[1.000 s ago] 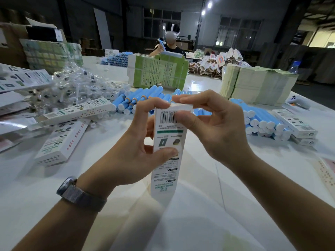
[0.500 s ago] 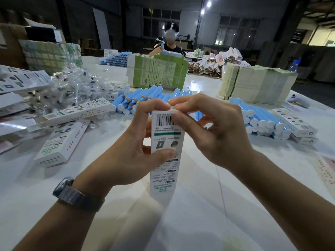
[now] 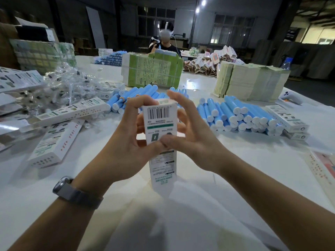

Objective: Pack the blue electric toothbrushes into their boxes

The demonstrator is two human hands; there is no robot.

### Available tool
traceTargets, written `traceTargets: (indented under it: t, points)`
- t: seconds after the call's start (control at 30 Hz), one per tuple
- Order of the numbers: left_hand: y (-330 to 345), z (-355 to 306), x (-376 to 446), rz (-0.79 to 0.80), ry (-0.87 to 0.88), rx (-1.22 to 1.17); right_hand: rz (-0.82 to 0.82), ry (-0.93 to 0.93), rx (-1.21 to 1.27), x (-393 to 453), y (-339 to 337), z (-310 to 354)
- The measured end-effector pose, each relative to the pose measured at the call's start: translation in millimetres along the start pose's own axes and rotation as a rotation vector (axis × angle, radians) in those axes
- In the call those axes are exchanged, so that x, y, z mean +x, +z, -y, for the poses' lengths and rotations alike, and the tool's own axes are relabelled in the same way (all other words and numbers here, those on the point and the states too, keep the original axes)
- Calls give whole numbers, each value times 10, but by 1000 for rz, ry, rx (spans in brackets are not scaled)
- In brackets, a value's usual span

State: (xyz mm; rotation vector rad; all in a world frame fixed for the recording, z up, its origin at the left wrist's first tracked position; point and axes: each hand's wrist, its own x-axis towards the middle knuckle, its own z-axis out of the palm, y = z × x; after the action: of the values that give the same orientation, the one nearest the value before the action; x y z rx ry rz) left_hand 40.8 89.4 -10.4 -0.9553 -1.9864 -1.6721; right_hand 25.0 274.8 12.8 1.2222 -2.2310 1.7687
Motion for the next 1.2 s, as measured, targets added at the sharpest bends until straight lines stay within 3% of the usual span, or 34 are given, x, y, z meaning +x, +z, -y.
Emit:
traceTargets:
  t: [0.13,0.2,0.37,0.57,0.73,0.9,1.03,1.2]
  points:
    - [-8,17,-8,-34,16,29,120,77,106,-27,-83,-32]
    - [-15,16,-9,-49,38,62,164,85,-12,-52,-81,-123]
    - [-10,54,-4,-45,60,98,93,19,-204,-149,37,-178]
    - [-110,438,-25,-117,34,265,-82,19,-883,-270,-355,104]
    - [-39,632,-13,3,-55,311,-250,335,-1396,-827,-1371,391]
    - [-57,729,17,40,-92,338,-321,999,-1767,-1617,-2494,657]
    - [-139,914,61,65,-112,337,-227,1348,-1607,-2145,-2760,682]
    - [-46,668,7,25,25,386,-218,1374,-1470,-2268,-2752,564]
